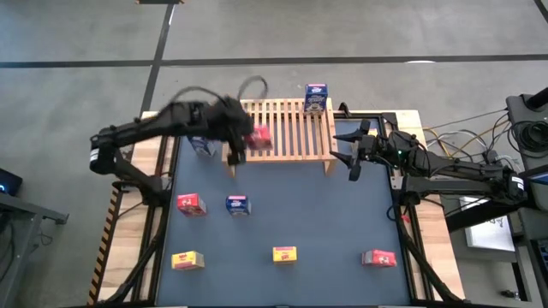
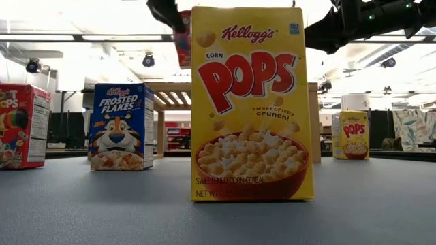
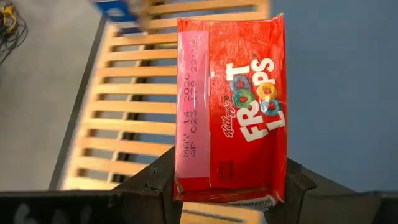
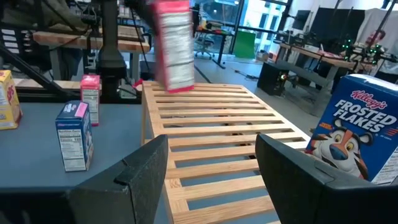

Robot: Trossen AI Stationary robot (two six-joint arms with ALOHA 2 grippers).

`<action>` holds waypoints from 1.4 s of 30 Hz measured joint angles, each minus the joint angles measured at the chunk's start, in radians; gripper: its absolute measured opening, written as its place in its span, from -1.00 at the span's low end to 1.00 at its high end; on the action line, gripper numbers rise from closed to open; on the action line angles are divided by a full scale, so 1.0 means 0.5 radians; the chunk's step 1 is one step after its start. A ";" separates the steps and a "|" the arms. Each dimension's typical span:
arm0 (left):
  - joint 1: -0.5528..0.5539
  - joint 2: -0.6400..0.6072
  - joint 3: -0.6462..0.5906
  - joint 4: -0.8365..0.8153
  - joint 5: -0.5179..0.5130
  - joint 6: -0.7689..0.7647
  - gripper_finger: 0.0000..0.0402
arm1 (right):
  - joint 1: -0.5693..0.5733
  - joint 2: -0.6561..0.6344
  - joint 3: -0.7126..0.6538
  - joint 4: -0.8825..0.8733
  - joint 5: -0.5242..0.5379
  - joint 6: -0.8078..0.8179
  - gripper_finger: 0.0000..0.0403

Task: Stack cereal on shelf
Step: Put the top right red cereal box on the shelf

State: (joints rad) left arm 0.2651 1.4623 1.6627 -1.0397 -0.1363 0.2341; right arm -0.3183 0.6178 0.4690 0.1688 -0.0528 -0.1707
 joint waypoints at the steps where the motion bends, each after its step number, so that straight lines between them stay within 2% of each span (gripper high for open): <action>1: 0.079 -0.018 0.000 0.006 0.057 0.038 -0.27 | 0.000 0.000 0.000 0.001 0.000 0.002 0.16; 4: 0.309 -0.030 0.000 0.007 0.198 0.148 -0.27 | 0.000 0.000 0.000 0.001 0.000 0.005 0.16; 9: 0.591 0.002 -0.001 0.009 0.251 0.436 -0.27 | 0.000 0.000 0.000 0.001 0.000 0.008 0.16; 13: 0.706 0.056 -0.001 0.009 0.254 0.713 -0.27 | 0.000 0.001 0.000 0.001 0.000 0.014 0.16; 18: 0.781 0.100 -0.001 0.076 0.256 0.917 -0.27 | 0.000 0.001 0.000 0.001 0.001 0.014 0.16; 24: 0.900 0.139 -0.001 0.186 0.268 1.007 -0.27 | 0.000 0.001 0.000 0.000 0.001 0.014 0.16; 30: 1.062 0.151 -0.001 0.163 0.520 0.999 -0.27 | 0.000 0.001 0.000 -0.001 0.001 0.014 0.16; 42: 1.258 0.151 -0.001 0.102 0.765 1.012 -0.27 | 0.000 0.002 0.000 0.000 0.002 0.034 0.16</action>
State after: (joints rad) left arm 0.8939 1.5379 1.6623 -0.9885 0.2462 0.7400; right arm -0.3183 0.6186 0.4690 0.1688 -0.0521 -0.1535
